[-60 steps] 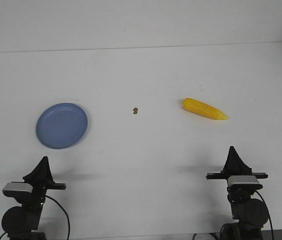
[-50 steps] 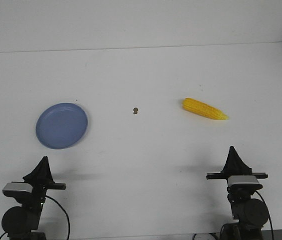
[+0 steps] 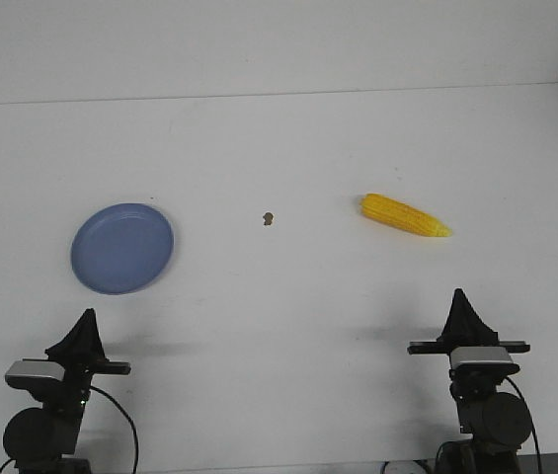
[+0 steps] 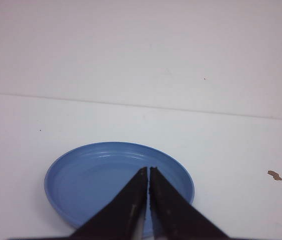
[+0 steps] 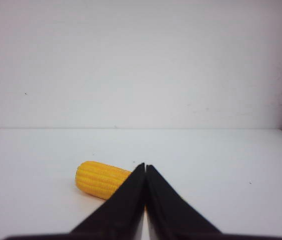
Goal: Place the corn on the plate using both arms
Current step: 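Move the left gripper forward and down toward the blue plate's rim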
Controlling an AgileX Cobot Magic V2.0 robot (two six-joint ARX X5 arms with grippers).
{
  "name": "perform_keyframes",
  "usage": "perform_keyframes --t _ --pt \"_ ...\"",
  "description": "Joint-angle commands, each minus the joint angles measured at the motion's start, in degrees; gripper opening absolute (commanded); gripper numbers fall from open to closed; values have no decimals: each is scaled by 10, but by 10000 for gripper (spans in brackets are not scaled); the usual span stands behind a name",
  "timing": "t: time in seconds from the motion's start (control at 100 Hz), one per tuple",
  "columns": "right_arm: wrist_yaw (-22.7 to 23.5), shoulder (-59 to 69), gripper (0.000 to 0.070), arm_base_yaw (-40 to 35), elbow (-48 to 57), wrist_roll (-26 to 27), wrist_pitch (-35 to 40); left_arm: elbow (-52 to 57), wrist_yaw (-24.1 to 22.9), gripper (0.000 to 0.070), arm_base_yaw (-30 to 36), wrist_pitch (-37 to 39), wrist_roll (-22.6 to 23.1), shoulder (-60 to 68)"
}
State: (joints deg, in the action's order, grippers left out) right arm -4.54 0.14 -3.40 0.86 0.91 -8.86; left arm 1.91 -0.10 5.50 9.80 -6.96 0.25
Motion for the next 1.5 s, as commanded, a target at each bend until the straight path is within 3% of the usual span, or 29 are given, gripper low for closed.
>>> perform_keyframes --t 0.0,0.38,0.5,0.74,1.19,1.38,1.49 --pt "0 -1 0 -1 -2 6 -5 -11 0 13 0 6 0 -1" --pt "0 -1 0 -1 5 -5 -46 10 -17 13 0 9 1 -1" --pt "1 0 0 -1 35 0 19 35 -17 13 0 -10 0 0" --pt "0 31 0 0 148 8 185 149 -49 13 0 -146 -2 38" --pt "1 276 0 0 444 6 466 492 -46 13 0 -417 3 298" --pt "7 349 0 -1 525 6 514 601 -46 13 0 -518 30 404" --pt "6 361 0 -1 540 6 508 620 -46 13 2 -519 29 430"
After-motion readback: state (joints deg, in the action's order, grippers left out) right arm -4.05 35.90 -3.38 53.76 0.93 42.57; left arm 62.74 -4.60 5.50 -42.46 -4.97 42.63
